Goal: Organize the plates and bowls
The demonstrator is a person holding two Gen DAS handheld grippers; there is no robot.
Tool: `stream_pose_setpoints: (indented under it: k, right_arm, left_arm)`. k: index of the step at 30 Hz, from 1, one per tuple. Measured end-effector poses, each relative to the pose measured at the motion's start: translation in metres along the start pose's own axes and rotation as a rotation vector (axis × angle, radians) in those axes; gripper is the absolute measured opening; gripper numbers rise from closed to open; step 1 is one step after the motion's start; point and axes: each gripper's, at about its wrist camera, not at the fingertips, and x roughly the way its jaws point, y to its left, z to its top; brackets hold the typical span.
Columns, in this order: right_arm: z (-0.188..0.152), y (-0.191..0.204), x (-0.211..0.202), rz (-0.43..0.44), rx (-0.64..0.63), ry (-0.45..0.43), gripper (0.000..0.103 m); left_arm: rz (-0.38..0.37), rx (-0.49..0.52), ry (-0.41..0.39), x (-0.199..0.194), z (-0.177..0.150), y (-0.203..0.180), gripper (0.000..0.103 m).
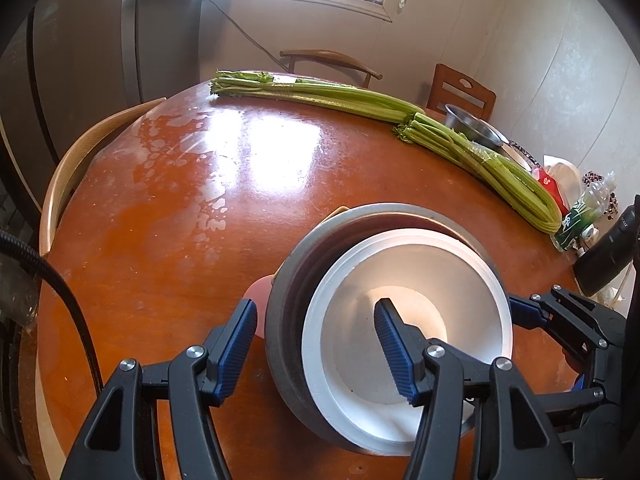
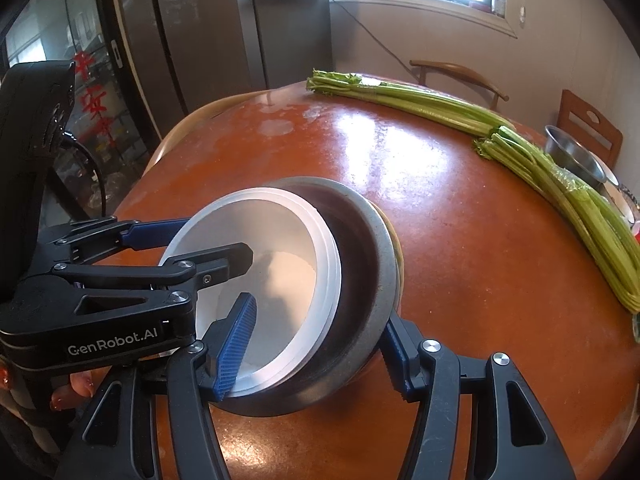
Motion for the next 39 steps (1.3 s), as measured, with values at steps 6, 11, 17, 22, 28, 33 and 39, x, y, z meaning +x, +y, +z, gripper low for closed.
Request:
stream_pose_setpoints:
  k: [6,11,17,22,28,33,39]
  right_arm:
    - [0.001,-0.003,-0.005,-0.009,0.008,-0.023,0.061]
    - [0.000,-0.005,-0.011,-0.015,0.015,-0.040,0.061]
    - [-0.001,-0.007,-0.020,-0.017,0.020,-0.069,0.061]
    - [-0.002,-0.008,-0.029,-0.018,0.020,-0.104,0.061]
    - [-0.006,-0.006,-0.045,-0.011,0.012,-0.142,0.061]
    - [-0.020,-0.006,-0.063,-0.005,0.018,-0.171,0.061]
    - [-0.052,-0.006,-0.080,-0.011,0.028,-0.176,0.062]
  left_arm:
    - [0.008,-0.004,-0.009,-0.004,0.000,-0.001,0.061]
    - [0.012,-0.007,-0.025,-0.010,-0.001,0.000,0.061]
    - [0.022,-0.013,-0.055,-0.021,-0.001,0.001,0.061]
    - [0.028,-0.012,-0.071,-0.031,-0.003,-0.002,0.061]
    - [0.040,-0.004,-0.090,-0.042,-0.006,-0.010,0.061]
    - [0.073,0.008,-0.126,-0.056,-0.020,-0.022,0.061]
    - [0.123,-0.003,-0.160,-0.071,-0.051,-0.032,0.061]
